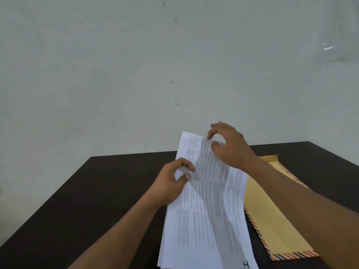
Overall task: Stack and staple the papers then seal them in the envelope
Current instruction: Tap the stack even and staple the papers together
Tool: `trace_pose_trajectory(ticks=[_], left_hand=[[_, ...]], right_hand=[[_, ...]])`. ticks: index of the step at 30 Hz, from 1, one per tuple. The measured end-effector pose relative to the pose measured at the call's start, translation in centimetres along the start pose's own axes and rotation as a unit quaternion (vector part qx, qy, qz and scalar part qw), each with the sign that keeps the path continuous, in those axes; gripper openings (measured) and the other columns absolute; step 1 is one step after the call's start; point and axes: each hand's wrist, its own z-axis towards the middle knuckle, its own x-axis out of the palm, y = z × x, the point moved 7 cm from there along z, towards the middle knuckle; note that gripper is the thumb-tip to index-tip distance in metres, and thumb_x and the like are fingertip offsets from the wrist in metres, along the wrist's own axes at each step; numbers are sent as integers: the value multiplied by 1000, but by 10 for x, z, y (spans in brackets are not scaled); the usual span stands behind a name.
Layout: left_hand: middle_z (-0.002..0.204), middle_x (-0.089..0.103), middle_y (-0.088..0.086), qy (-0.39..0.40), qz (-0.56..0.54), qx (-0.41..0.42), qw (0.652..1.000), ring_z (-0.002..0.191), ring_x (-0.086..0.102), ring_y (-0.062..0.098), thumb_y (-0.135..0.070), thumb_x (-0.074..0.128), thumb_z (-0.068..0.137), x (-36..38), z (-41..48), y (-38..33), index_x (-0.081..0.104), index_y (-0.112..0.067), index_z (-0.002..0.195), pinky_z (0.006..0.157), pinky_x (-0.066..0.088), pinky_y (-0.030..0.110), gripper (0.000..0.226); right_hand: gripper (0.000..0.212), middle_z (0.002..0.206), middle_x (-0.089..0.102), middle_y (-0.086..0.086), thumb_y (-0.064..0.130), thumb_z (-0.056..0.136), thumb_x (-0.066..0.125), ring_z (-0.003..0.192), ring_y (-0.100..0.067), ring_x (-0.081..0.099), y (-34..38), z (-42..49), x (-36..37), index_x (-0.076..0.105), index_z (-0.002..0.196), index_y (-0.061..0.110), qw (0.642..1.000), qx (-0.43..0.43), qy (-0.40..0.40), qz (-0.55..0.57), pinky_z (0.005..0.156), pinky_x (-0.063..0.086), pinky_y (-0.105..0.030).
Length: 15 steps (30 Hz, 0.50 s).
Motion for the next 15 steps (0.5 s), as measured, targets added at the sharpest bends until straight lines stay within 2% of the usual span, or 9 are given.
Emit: trace_pose_trajectory(ticks=[2,4,7,11,15], left_hand=[[126,53,-9,18,-5,-3,1000,108,58,9,-17,59,99,7,-3,-3,59,-28,96,70,54,14,11],[128,51,-9,28,-3,-11,1000,105,59,9,-17,56,100,13,-6,-3,57,-28,99,69,55,12,11],[129,52,-9,16,31,-13,999,107,58,10,-21,59,99,12,-6,0,56,-33,101,74,55,16,13],[126,57,-9,-22,44,-12,999,111,59,13,-24,64,96,0,4,0,60,-38,100,88,56,28,15],[121,59,-8,-35,31,-11,999,109,60,12,-20,61,98,0,12,-5,63,-32,98,80,54,19,12]], right_hand=[[19,111,66,9,9,90,57,110,-12,60,1,3,14,59,97,26,998,15,40,55,96,49,-36],[22,102,66,12,5,92,56,100,-6,61,-3,-1,24,58,97,27,997,17,43,66,85,50,-26],[26,96,64,18,1,92,55,95,6,59,-6,-8,30,62,94,26,997,2,36,69,79,41,-9],[27,92,64,23,1,93,55,92,13,57,-5,-10,34,66,91,25,995,4,72,67,74,39,-1],[28,90,65,23,0,92,55,89,17,57,-2,-7,36,69,91,24,995,-1,79,66,72,40,0]])
